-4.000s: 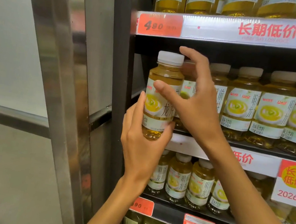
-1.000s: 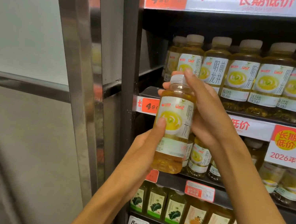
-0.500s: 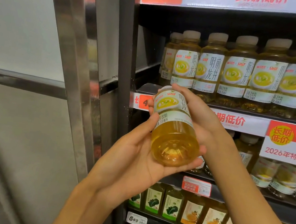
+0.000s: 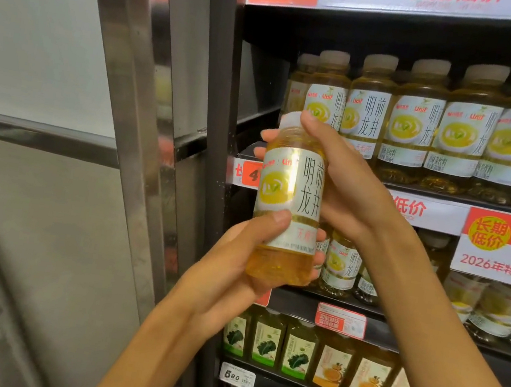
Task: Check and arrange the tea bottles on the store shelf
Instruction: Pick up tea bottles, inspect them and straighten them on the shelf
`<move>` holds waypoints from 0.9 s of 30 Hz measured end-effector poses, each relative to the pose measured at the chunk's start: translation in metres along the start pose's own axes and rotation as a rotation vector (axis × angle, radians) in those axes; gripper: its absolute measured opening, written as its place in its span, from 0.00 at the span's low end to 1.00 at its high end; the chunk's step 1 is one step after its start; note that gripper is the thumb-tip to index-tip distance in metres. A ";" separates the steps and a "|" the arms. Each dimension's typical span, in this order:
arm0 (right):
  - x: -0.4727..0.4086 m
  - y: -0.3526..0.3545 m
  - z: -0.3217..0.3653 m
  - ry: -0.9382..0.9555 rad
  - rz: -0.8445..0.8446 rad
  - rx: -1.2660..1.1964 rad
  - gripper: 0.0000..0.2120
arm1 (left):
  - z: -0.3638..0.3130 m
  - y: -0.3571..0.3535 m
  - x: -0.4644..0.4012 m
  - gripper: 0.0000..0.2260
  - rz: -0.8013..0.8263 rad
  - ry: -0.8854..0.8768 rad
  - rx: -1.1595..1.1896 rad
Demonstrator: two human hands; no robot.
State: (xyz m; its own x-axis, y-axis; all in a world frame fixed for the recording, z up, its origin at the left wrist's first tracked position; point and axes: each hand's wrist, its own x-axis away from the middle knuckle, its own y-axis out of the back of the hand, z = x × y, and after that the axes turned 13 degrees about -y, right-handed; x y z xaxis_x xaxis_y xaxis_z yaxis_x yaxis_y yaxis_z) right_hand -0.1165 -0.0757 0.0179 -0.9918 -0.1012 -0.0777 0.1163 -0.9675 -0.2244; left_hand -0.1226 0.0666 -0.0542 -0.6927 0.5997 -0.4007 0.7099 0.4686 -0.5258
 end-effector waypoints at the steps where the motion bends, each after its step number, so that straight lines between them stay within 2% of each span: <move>1: 0.001 0.001 -0.001 0.018 -0.018 0.055 0.17 | 0.001 0.003 0.000 0.17 -0.004 -0.022 -0.068; 6: 0.008 0.003 -0.005 0.125 0.023 0.139 0.17 | 0.011 0.013 -0.006 0.25 -0.008 -0.137 -0.386; 14: 0.014 0.006 -0.014 0.327 0.039 0.189 0.21 | 0.023 0.026 -0.016 0.25 -0.033 -0.347 -0.801; 18: 0.020 0.008 -0.019 0.343 0.163 0.301 0.23 | 0.027 0.026 -0.023 0.27 -0.076 -0.425 -0.863; 20: 0.023 0.010 -0.017 0.353 0.203 0.379 0.28 | 0.023 0.028 -0.026 0.28 -0.088 -0.485 -0.880; 22: 0.025 0.010 -0.016 0.373 0.196 0.492 0.32 | 0.020 0.028 -0.028 0.30 -0.082 -0.535 -0.891; 27: 0.023 0.006 -0.015 0.421 0.149 0.528 0.30 | 0.020 0.032 -0.031 0.31 -0.072 -0.544 -0.882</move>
State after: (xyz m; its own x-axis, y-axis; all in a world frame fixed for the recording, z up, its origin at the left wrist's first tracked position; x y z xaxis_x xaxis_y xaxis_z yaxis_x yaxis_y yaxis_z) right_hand -0.1376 -0.0800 -0.0003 -0.8500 -0.2464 -0.4657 0.1026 -0.9444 0.3125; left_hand -0.0811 0.0497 -0.0734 -0.5455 0.2810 -0.7896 0.3542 0.9311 0.0866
